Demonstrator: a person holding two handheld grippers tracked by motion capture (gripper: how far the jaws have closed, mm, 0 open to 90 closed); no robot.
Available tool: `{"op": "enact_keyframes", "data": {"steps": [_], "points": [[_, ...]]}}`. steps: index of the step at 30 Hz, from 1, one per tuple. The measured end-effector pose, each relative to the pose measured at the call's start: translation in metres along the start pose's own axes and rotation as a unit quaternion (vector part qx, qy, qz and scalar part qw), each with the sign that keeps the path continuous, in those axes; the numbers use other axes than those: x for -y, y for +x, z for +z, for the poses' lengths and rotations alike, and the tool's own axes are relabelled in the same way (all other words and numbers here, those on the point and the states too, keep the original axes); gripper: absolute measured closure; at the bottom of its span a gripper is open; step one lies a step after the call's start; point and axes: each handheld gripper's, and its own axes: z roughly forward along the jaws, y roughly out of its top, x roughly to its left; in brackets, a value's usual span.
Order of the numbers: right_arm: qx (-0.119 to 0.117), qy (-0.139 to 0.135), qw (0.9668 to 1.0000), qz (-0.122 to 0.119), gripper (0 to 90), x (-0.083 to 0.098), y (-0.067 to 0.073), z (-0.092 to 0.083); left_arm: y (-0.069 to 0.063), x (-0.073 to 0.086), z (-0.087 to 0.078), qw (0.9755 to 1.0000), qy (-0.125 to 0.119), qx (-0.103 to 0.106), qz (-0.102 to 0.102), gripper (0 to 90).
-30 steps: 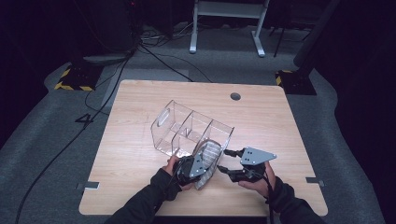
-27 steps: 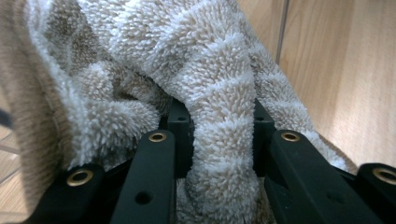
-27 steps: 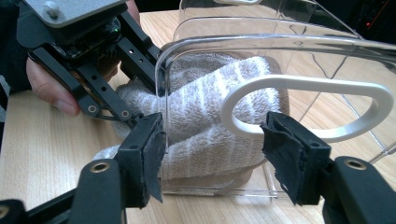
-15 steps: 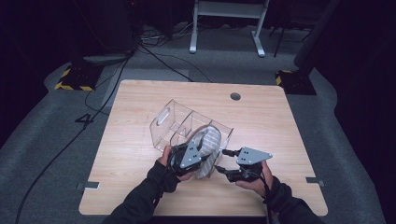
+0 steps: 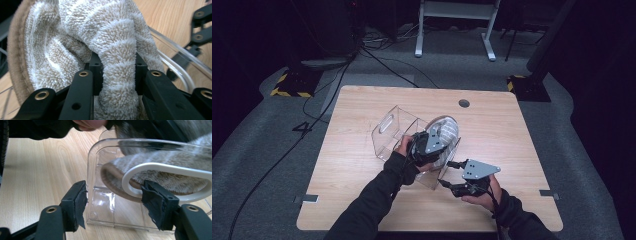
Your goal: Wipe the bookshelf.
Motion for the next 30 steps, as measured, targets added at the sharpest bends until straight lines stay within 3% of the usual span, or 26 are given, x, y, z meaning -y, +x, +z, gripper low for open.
{"op": "enact_keyframes", "data": {"steps": [2,6,13,19,21,30], "points": [[0.002,0.003,1.0000,0.003,36.7,0.001,-0.001,0.000,-0.004,0.001,0.004,0.9999,0.009,0.003,0.004,71.0],[0.003,0.004,1.0000,0.007,37.2,0.003,-0.002,0.000,-0.011,0.006,0.001,1.0000,0.003,0.002,0.005,71.1],[0.006,0.005,0.9998,0.016,37.4,0.005,-0.005,0.000,-0.027,0.023,-0.017,0.9998,-0.006,0.011,0.012,71.2],[0.010,0.008,0.9998,0.018,37.6,0.005,-0.007,0.000,-0.035,0.047,-0.017,0.9995,-0.011,0.025,-0.016,71.4],[0.009,0.008,0.9998,0.018,37.1,0.005,-0.007,0.000,-0.039,0.053,-0.016,0.9995,-0.013,0.025,-0.016,72.1],[0.006,0.007,0.9998,0.016,36.4,0.005,-0.005,0.000,-0.052,0.083,-0.003,0.9980,0.030,0.052,-0.022,72.4]]}}
